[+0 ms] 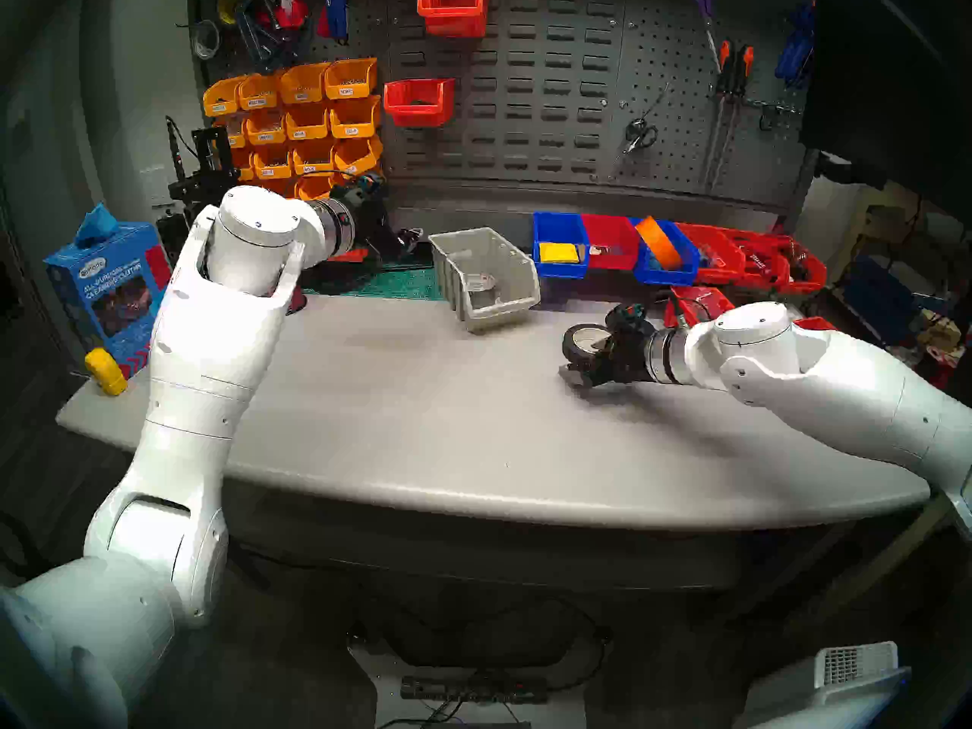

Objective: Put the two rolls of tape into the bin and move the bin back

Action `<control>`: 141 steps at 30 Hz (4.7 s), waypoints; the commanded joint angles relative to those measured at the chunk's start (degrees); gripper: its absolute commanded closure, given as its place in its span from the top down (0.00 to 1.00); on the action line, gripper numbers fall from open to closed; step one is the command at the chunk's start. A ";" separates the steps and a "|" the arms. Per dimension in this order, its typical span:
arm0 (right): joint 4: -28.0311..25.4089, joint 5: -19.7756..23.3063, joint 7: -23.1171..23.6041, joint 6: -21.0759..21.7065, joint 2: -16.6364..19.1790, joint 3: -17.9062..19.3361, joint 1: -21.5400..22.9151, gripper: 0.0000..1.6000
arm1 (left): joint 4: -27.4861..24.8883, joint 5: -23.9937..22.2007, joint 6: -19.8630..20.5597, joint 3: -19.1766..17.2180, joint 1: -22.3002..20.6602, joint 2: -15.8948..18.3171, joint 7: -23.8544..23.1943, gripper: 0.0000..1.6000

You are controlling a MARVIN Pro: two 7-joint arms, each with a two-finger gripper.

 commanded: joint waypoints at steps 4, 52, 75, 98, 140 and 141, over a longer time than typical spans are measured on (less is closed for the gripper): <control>5.81 -0.16 10.23 1.95 -1.38 -0.95 2.83 1.00 | -0.60 -0.03 0.01 -0.34 -0.75 0.09 0.07 1.00; -5.64 0.54 -4.50 0.44 -4.87 3.42 6.33 0.00 | -0.57 -0.04 -0.04 -0.33 -0.74 0.09 0.09 1.00; 5.25 -4.20 -1.63 0.45 -20.46 3.09 10.79 0.00 | -0.57 -0.04 -0.05 -0.34 -0.74 0.08 0.09 1.00; 23.70 -8.69 2.77 -4.90 -34.44 -2.45 16.08 0.00 | -0.54 -0.05 -0.10 -0.33 -0.73 0.08 0.10 1.00; 39.98 -14.92 1.99 -20.24 -45.17 -5.76 16.31 1.00 | -0.60 -0.04 -0.02 -0.34 -0.74 0.09 0.08 1.00; 38.67 -14.94 1.01 -19.89 -44.55 -5.71 16.11 1.00 | -0.60 -0.04 -0.01 -0.34 -0.74 0.09 0.08 1.00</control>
